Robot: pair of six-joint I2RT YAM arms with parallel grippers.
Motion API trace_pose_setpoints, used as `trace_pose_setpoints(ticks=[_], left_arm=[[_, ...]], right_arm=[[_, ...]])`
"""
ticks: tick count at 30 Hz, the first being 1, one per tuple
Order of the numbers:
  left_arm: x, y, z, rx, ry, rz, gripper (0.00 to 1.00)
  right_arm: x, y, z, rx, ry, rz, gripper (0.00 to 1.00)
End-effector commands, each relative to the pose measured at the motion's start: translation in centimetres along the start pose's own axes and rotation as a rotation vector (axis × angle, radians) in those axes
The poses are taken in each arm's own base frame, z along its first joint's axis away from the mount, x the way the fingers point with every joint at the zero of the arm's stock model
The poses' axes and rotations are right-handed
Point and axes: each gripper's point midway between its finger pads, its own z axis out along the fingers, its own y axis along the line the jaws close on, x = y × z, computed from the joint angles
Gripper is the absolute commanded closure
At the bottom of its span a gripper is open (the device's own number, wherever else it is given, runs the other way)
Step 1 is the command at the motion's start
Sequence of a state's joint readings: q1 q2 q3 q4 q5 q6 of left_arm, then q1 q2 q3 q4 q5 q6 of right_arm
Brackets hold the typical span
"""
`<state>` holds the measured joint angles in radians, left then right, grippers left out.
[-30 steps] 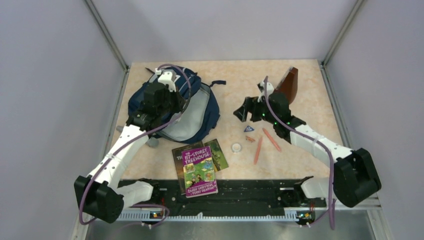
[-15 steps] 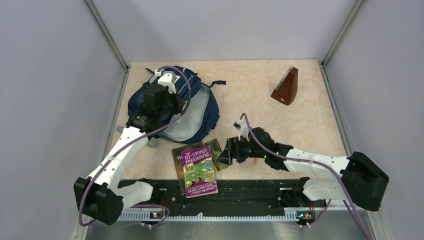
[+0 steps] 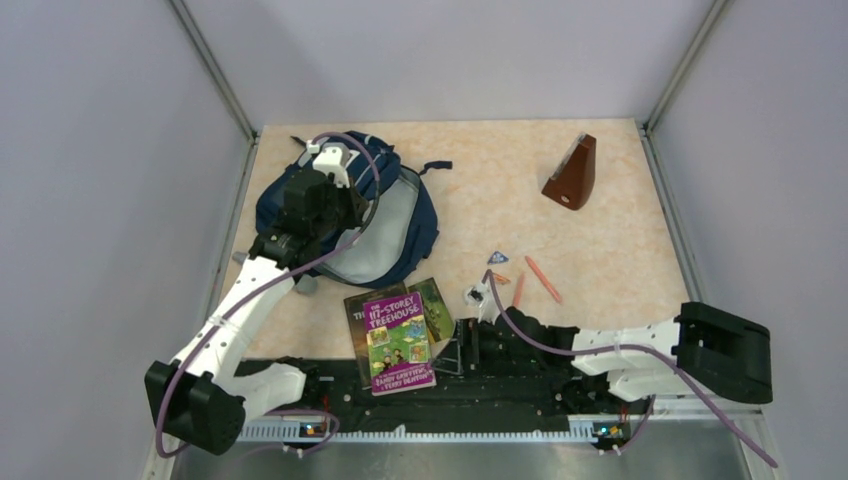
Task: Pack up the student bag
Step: Pick up the book from the center of the board.
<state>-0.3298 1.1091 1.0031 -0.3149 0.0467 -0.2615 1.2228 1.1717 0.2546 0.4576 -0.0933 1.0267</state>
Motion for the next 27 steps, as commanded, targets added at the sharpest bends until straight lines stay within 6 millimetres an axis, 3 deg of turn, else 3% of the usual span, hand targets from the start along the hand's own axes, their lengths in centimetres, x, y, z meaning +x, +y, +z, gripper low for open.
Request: trace_pose_setpoints(ticks=[1, 4, 9, 27], left_arm=[[-4.0, -0.8, -1.2, 0.028, -0.146, 0.012, 1.0], [-4.0, -0.8, -1.2, 0.029, -0.147, 0.013, 1.0], [-4.2, -0.8, -1.5, 0.023, -0.157, 0.016, 1.0], [-4.6, -0.9, -2.0, 0.029, -0.172, 0.017, 1.0]], right_arm=[[-0.8, 2.4, 0.9, -0.063, -0.064, 0.041, 0.17], [-0.1, 2.9, 1.6, -0.081, -0.042, 0.045, 0.17], [1.0, 2.1, 2.8, -0.065, 0.0, 0.084, 0.17], [2.7, 3.0, 5.6, -0.095, 0.085, 0.085, 0.23]])
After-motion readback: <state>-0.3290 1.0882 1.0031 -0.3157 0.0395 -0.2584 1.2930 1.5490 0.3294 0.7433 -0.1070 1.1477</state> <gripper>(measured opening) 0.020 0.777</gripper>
